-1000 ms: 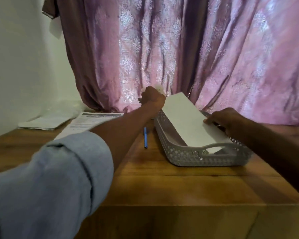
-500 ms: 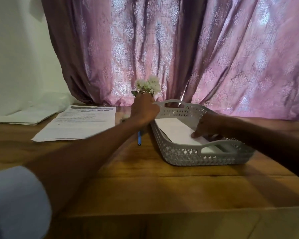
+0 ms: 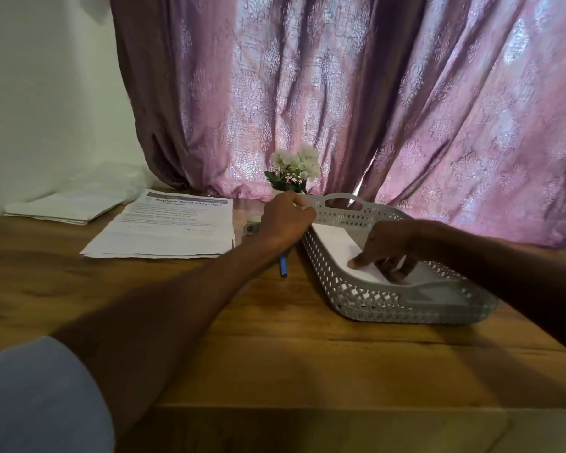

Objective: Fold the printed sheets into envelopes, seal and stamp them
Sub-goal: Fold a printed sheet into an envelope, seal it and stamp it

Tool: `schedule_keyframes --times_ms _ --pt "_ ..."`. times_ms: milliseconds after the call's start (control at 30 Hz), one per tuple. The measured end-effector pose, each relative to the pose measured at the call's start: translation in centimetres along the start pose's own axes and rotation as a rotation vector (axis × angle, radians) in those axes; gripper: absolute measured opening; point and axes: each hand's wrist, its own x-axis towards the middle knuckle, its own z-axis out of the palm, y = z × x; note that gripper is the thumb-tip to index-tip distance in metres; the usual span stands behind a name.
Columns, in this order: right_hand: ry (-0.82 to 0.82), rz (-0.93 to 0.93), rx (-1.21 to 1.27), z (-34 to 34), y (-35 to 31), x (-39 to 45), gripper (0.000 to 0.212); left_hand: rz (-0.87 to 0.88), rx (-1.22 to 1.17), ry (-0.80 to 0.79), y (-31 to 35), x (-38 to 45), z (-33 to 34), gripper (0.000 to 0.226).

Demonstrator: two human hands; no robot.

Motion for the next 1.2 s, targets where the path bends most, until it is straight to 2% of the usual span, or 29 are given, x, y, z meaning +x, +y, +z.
schedule_keyframes --times_ms 67,133,167,267,300,367,500,567,633,667,700,767,900,967,1200 --pt "0.005 0.013 -0.016 -0.1 -0.2 -0.3 0.048 0.009 0.01 0.022 0.4 -0.4 -0.2 0.011" --pt "0.119 -0.034 -0.075 -0.2 -0.7 -0.9 0.046 0.035 0.073 0.074 1.1 -0.5 -0.5 0.014" --pt "0.255 -0.104 -0.149 -0.3 -1.0 -1.3 0.041 0.061 0.11 0.105 1.4 -0.5 -0.8 0.016" --pt "0.817 -0.36 -0.379 -0.2 -3.5 -3.1 0.019 0.192 0.184 0.161 2.2 -0.5 -2.9 0.022" --pt "0.928 -0.427 -0.38 0.1 -4.7 -3.7 0.017 0.236 0.219 0.167 2.2 -0.6 -3.9 0.023" --pt "0.992 -0.549 -0.302 1.1 -7.6 -4.8 0.015 0.309 0.301 0.177 1.7 -0.9 -6.6 0.03" --pt "0.909 -0.716 -0.13 5.3 -14.0 -5.5 0.028 0.383 0.563 0.188 -0.6 -1.0 -14.2 0.039" --pt "0.78 -0.736 -0.088 8.2 -17.3 -4.7 0.033 0.351 0.713 0.242 -3.3 -1.4 -18.4 0.027" --pt "0.664 -0.723 -0.105 11.0 -20.3 -3.0 0.028 0.223 0.808 0.298 -6.4 -2.1 -22.2 0.01" --pt "0.615 -0.715 -0.126 12.1 -21.3 -2.2 0.024 0.109 0.796 0.308 -7.4 -2.2 -23.4 0.009" --pt "0.573 -0.721 -0.142 13.3 -22.3 -1.4 0.024 -0.013 0.776 0.313 -8.1 -2.1 -24.5 0.019" --pt "0.511 -0.741 -0.185 15.0 -23.1 -0.2 0.033 -0.154 0.784 0.312 -8.9 -1.3 -25.4 0.037" --pt "0.373 -0.697 -0.217 16.7 -22.7 1.1 0.049 -0.212 1.018 0.151 -10.0 -1.2 -24.1 0.052" --pt "0.332 -0.689 -0.245 16.8 -22.0 1.2 0.054 -0.204 1.067 0.113 -10.3 -1.1 -23.4 0.054" --pt "0.373 -0.7 -0.288 16.1 -21.4 0.1 0.054 -0.198 0.986 0.092 -9.3 -0.6 -22.7 0.05"
